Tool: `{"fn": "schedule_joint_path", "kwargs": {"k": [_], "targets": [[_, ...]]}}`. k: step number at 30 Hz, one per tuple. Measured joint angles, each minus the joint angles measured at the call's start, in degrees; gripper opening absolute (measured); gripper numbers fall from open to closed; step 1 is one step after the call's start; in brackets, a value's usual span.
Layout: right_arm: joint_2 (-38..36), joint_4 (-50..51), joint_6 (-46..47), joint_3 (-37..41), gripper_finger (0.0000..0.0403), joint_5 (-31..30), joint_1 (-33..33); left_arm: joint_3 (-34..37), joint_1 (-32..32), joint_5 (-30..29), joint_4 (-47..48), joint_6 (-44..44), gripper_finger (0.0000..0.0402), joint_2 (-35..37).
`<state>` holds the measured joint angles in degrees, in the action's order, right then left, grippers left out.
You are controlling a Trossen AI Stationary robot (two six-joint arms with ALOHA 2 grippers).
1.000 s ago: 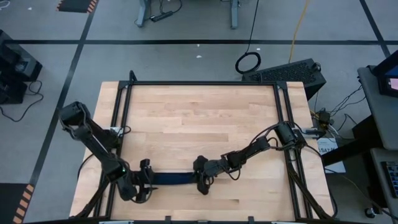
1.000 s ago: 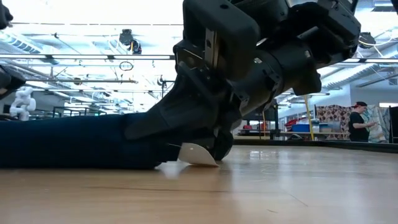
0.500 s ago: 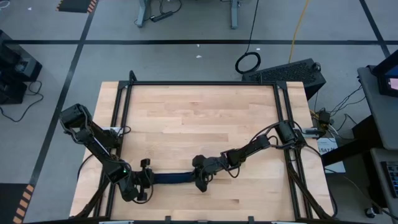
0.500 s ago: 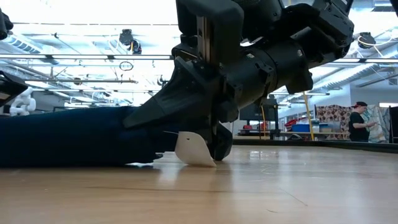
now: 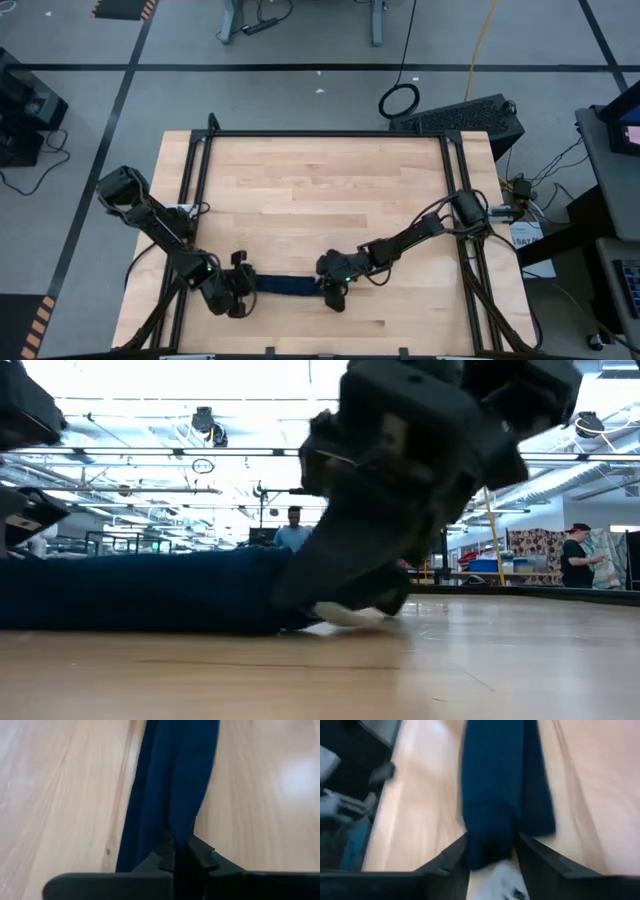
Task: Roll towel
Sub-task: Roll the dark blue towel
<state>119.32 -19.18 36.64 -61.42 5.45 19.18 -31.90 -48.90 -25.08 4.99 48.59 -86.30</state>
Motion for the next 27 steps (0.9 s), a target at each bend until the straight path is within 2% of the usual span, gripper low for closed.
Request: {"fn": "schedule_joint_path", "kwargs": {"k": [5,8,14,17,20,24,27], "targets": [[-6.2,13.8,-5.6,0.1,0.0172,-0.6,0.1,0.1,5.5,7.2,-4.2,-1.6,0.0015,0.0],[-9.9,17.8,-10.6,0.1,0.0171,-5.1,1.3,0.1,8.9,11.9,-7.4,-2.6,0.0018,0.0],[-11.6,10.3,-26.3,-0.1,0.0162,-16.2,7.6,0.1,14.5,18.6,-9.6,-2.4,0.0019,0.2],[-10.2,3.8,-31.0,-0.2,0.0160,-22.4,9.8,0.1,16.5,20.9,-11.3,-2.4,0.0019,0.2],[-7.5,1.4,-31.5,-0.2,0.0160,-30.1,10.9,0.1,18.0,22.9,-14.0,-2.5,0.0020,0.2],[-4.5,1.3,-29.7,-0.2,0.0154,-29.2,9.6,0.1,20.1,24.7,-15.6,-2.6,0.0020,0.2],[-2.8,0.1,-30.2,-0.2,0.0135,-27.6,8.4,0.1,21.9,26.5,-15.6,-2.7,0.0020,0.2]]}}
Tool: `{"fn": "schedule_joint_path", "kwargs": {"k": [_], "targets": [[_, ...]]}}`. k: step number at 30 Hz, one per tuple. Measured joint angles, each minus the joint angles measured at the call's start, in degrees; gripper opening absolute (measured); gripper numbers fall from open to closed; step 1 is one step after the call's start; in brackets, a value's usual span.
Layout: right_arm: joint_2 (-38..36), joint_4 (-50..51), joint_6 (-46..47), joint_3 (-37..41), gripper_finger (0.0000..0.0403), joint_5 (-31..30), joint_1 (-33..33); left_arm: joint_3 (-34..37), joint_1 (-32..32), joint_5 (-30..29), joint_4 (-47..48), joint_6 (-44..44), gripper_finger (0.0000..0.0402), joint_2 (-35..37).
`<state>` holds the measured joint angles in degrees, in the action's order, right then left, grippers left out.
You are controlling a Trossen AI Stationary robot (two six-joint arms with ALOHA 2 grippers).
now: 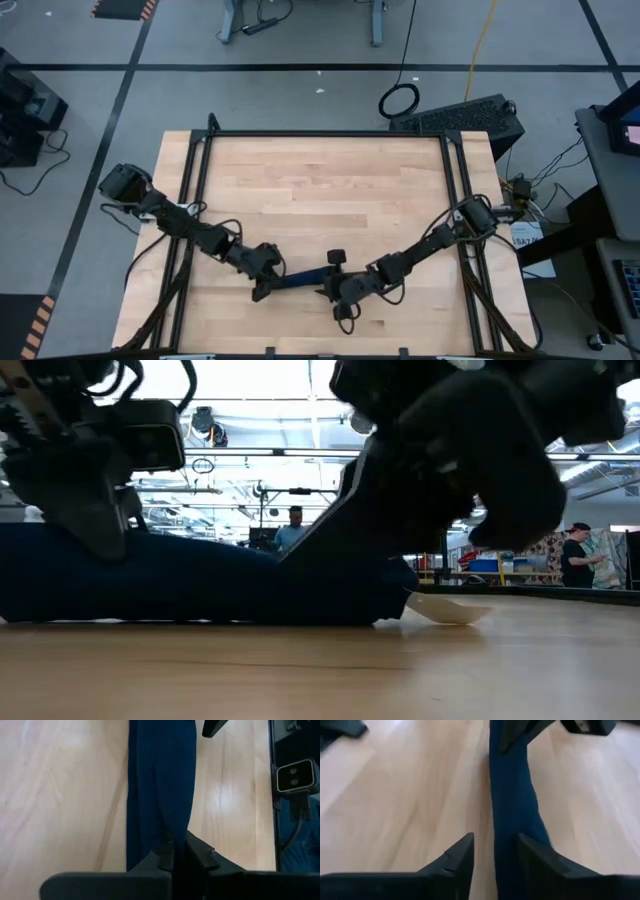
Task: Roll towel
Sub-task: Roll the dark blue towel
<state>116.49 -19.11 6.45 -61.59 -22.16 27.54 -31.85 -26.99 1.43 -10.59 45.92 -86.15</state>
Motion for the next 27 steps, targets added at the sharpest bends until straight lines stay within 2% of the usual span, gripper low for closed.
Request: {"fn": "schedule_joint_path", "kwargs": {"k": [4,9,12,15,19,27], "targets": [[0.5,-2.2,-1.6,0.0,0.0095,3.3,-2.0,0.0,1.5,2.1,0.1,-0.2,0.0020,0.0],[0.5,-6.9,-2.6,-0.1,0.0036,11.5,-4.9,0.0,2.7,3.1,1.0,-1.0,0.0020,-0.2],[0.5,-8.2,-2.6,-0.1,0.0008,13.2,-6.2,0.0,3.8,3.2,0.9,-1.4,0.0020,-0.2],[0.5,-9.7,-2.3,0.1,0.0005,13.3,-7.0,0.0,5.3,5.6,-1.4,-1.4,0.0020,-0.2],[0.5,-18.8,-2.4,3.3,0.0006,13.3,-7.5,-0.1,6.7,10.5,-6.2,-1.2,0.0020,-0.2],[0.5,-36.3,0.1,14.2,0.0001,13.5,-7.7,0.0,6.8,8.9,-0.3,-0.8,0.0020,-0.2]]}}
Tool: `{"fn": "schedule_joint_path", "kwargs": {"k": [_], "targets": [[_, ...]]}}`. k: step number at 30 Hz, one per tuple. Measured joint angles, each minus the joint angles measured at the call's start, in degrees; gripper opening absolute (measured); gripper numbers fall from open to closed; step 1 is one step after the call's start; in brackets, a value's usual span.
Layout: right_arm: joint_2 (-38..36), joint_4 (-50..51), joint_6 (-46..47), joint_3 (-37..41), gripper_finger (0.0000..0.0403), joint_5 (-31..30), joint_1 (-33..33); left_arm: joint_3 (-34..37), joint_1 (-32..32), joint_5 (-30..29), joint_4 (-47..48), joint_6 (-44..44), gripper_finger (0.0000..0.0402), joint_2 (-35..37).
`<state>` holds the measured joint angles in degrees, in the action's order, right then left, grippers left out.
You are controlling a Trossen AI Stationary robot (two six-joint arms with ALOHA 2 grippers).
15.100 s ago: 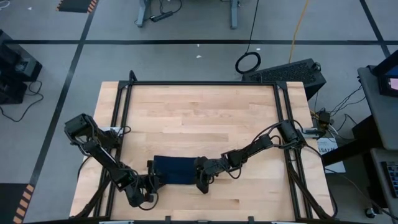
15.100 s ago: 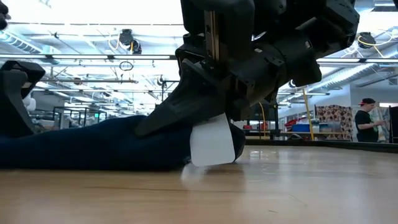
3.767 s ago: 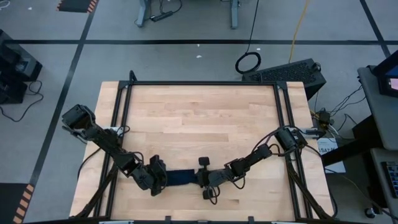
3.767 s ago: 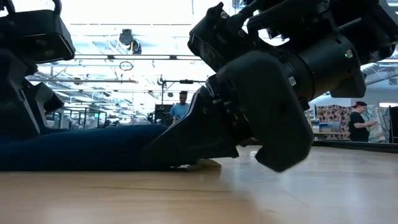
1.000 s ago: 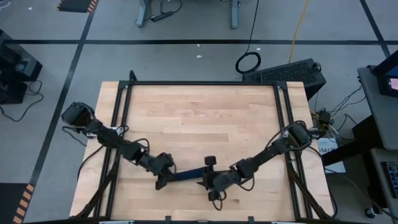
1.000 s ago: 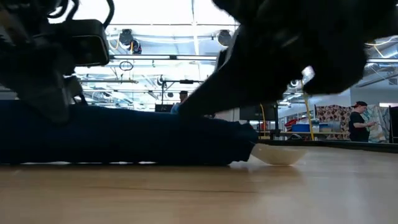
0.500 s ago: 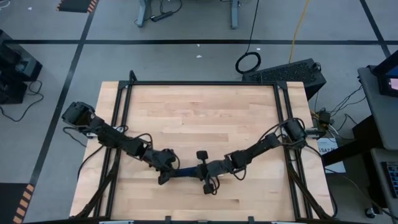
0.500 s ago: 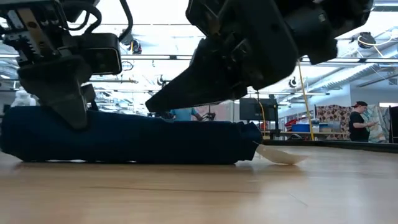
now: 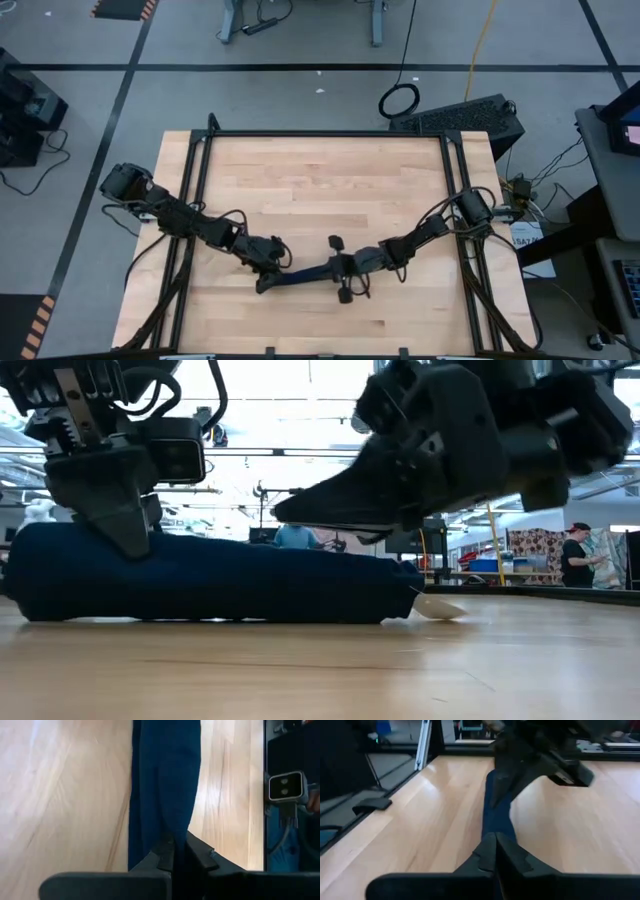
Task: Roll towel
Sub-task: Roll the dark blue towel
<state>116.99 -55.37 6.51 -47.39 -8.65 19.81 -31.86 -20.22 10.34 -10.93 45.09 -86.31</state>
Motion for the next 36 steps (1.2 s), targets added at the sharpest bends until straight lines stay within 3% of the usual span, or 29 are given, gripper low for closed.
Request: {"fn": "schedule_joint_path", "kwargs": {"k": [6,18,27,31,36], "targets": [[0.0,-7.8,1.8,3.5,0.0001,-0.2,0.0,0.0,-1.1,-2.8,0.0,-0.5,0.0020,0.0],[8.1,-9.3,4.6,-0.6,0.0001,1.9,-3.0,0.0,-0.9,-3.6,0.7,-0.9,0.0020,-0.1],[11.1,-10.4,11.3,-0.7,0.0001,7.5,-6.0,0.0,-0.9,-4.3,1.2,-2.2,0.0022,-0.1],[11.9,-10.7,11.6,-0.7,0.0001,7.2,-6.0,0.0,-0.9,-3.8,1.4,-2.5,0.0050,-0.1],[12.0,-9.7,12.4,-0.7,0.0000,7.1,-6.0,0.0,0.5,2.0,6.7,-3.0,0.0119,2.1]]}}
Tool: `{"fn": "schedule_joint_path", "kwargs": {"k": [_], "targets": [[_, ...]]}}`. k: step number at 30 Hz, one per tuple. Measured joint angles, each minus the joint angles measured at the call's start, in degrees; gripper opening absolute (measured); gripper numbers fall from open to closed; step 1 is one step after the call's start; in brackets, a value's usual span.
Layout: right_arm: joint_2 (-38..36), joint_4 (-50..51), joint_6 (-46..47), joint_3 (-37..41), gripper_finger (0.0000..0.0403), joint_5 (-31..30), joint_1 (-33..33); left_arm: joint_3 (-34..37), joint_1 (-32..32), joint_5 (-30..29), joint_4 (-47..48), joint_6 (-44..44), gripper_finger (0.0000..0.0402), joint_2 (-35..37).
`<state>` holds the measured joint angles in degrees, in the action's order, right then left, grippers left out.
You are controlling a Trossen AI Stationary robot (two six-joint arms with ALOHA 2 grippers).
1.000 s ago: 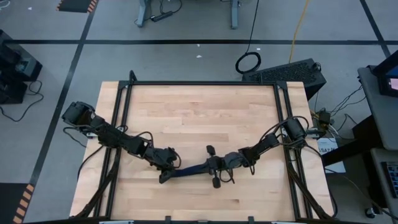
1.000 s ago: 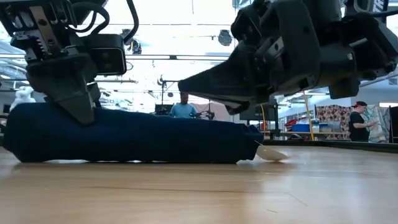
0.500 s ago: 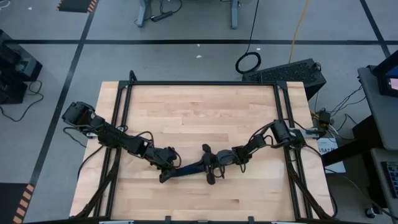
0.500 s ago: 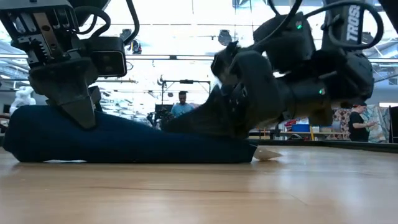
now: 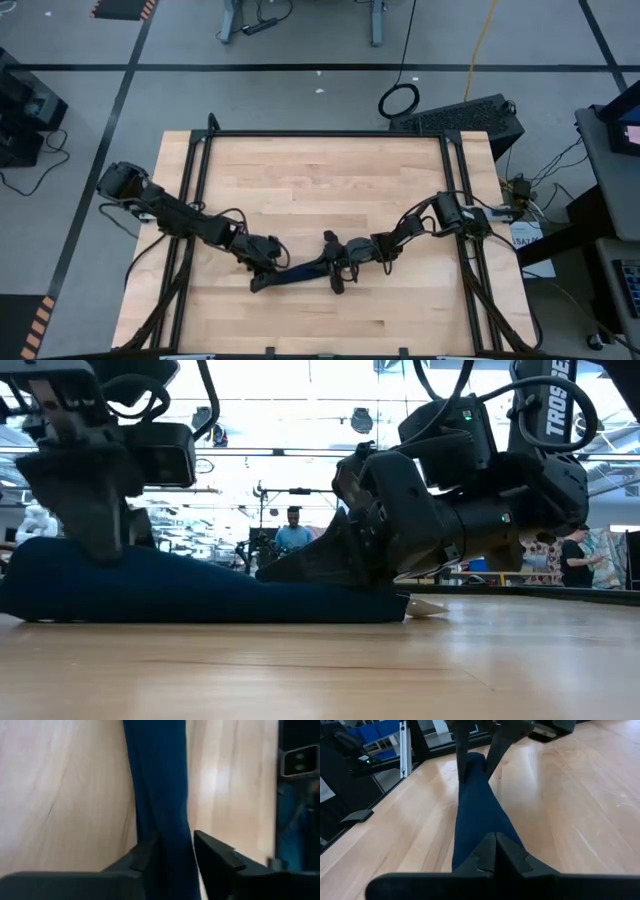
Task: Roll towel
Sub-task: Roll the dark blue towel
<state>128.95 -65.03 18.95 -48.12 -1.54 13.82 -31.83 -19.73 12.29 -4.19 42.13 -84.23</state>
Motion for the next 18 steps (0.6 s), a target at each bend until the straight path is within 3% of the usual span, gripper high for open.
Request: {"fn": "schedule_joint_path", "kwargs": {"k": [5,9,12,18], "targets": [[0.0,0.7,0.3,0.0,0.0000,0.0,0.0,0.0,0.8,0.2,-0.2,-2.3,0.0180,5.5],[0.1,1.0,0.7,0.0,0.0000,0.0,0.0,-0.1,-2.8,-11.4,-5.9,-9.2,0.0194,7.5],[0.1,1.0,0.9,0.0,0.0000,0.0,0.0,-0.1,-6.4,-20.4,-10.6,-14.2,0.0185,5.7],[0.2,1.0,1.0,0.0,0.0000,0.1,0.0,0.0,-10.3,-29.7,-12.7,-15.5,0.0116,-1.3]]}}
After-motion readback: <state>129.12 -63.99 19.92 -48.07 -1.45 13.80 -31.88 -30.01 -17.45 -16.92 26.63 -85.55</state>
